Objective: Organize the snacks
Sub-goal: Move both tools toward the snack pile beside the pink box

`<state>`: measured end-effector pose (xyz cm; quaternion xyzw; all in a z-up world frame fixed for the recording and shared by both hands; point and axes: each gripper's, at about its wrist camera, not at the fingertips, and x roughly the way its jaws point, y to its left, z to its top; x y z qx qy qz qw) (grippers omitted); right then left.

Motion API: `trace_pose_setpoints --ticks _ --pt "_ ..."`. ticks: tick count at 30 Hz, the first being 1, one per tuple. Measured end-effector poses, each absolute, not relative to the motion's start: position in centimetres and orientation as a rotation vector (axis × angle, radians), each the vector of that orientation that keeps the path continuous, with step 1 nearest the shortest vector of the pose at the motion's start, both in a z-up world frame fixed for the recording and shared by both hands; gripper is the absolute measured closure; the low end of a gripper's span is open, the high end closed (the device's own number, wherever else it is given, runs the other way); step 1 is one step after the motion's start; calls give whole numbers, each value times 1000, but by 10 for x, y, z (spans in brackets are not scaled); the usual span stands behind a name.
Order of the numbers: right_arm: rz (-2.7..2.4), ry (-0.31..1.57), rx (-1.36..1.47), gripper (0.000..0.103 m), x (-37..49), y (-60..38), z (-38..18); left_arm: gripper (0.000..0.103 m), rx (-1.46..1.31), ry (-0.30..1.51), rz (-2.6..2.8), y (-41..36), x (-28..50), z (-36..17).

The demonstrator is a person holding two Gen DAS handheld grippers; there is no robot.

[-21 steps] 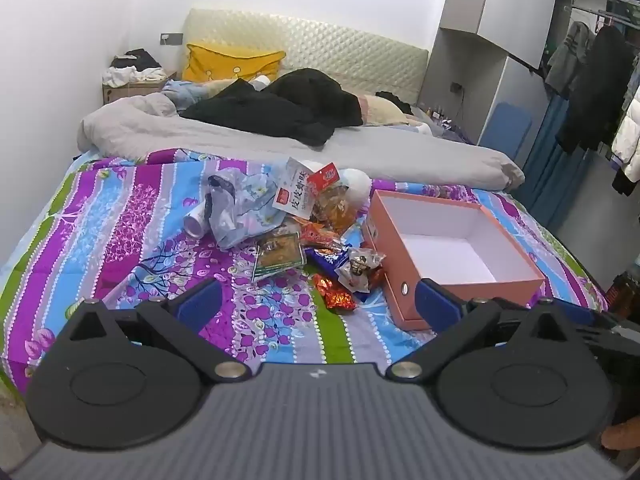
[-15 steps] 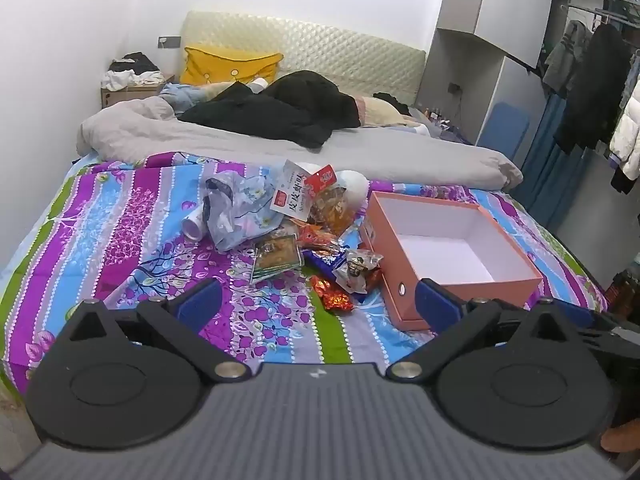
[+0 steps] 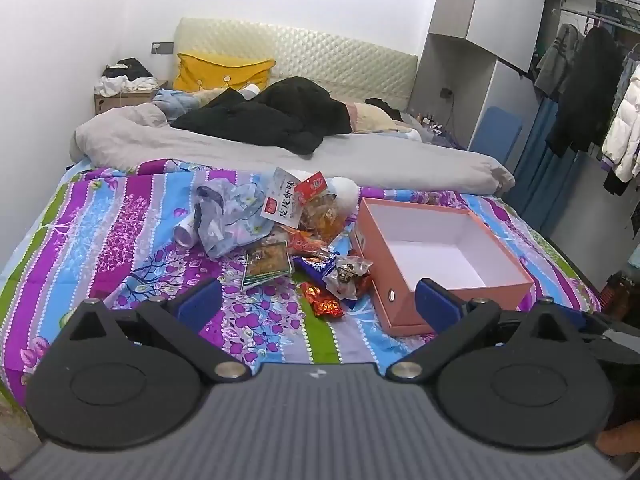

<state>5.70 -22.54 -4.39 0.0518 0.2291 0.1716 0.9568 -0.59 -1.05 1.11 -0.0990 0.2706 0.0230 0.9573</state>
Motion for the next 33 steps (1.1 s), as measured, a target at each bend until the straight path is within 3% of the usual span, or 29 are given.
trace_pose_setpoints --ticks 33 --pt "348 513 115 0 56 -224 -49 0 -196 591 47 -10 -3 -5"
